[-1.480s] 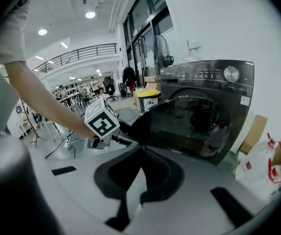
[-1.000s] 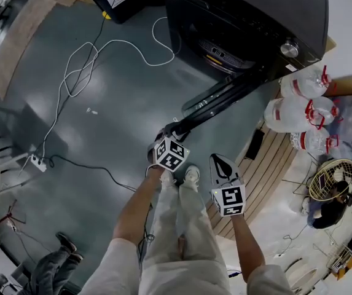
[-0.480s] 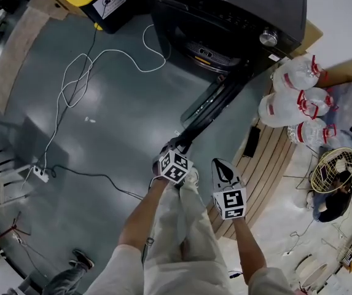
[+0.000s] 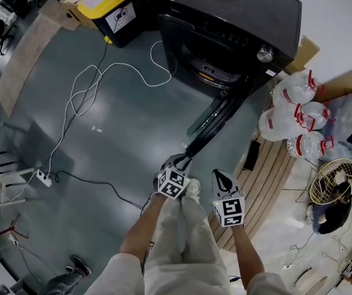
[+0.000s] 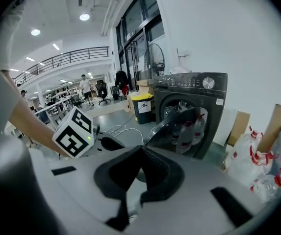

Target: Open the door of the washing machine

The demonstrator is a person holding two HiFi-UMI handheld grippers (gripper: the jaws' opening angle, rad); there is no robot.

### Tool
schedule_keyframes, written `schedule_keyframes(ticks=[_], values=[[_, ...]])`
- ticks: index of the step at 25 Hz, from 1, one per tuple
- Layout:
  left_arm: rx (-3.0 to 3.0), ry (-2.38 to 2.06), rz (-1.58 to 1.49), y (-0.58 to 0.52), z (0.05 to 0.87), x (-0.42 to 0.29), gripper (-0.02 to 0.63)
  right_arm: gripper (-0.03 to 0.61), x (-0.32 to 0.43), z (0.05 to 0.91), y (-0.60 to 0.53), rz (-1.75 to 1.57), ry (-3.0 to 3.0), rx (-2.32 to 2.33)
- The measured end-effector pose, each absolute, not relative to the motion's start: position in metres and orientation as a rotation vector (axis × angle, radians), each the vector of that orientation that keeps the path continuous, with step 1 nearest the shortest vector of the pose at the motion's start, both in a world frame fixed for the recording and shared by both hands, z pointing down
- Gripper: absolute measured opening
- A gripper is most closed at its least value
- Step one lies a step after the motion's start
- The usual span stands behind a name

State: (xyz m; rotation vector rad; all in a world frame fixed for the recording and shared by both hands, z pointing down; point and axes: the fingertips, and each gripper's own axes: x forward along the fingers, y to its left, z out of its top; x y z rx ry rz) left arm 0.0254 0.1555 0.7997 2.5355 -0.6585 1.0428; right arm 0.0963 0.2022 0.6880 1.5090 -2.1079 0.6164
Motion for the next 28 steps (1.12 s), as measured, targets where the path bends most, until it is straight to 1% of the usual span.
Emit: schedule_keyframes(ticks=[2,7,11,20,28], values=[[2.525,-0.711,0.981,0.159,0.783,0.009,0.075,0.000,0.091,0.682,0.204,0.608,-2.119,1.499],[2.498,-0.869,0.842,0.165,0.731,-0.034,0.031,0.000,0.078,0.661,0.202,0.578,-2.151,1.458],[2.467,-0.971,0.759,0.168,0.682,-0.066,0.011,-0.001,0.064,0.639,0.194,0.558,-2.179,1.437],[2.493,-1.162,0.615,0.138,0.556,-0.110,0.008,-0.001,0.054,0.548,0.159,0.473,-2.250,1.486],[2.524,-1.312,0.514,0.109,0.455,-0.138,0.008,-0.001,0.057,0.457,0.125,0.330,-2.306,1.538]])
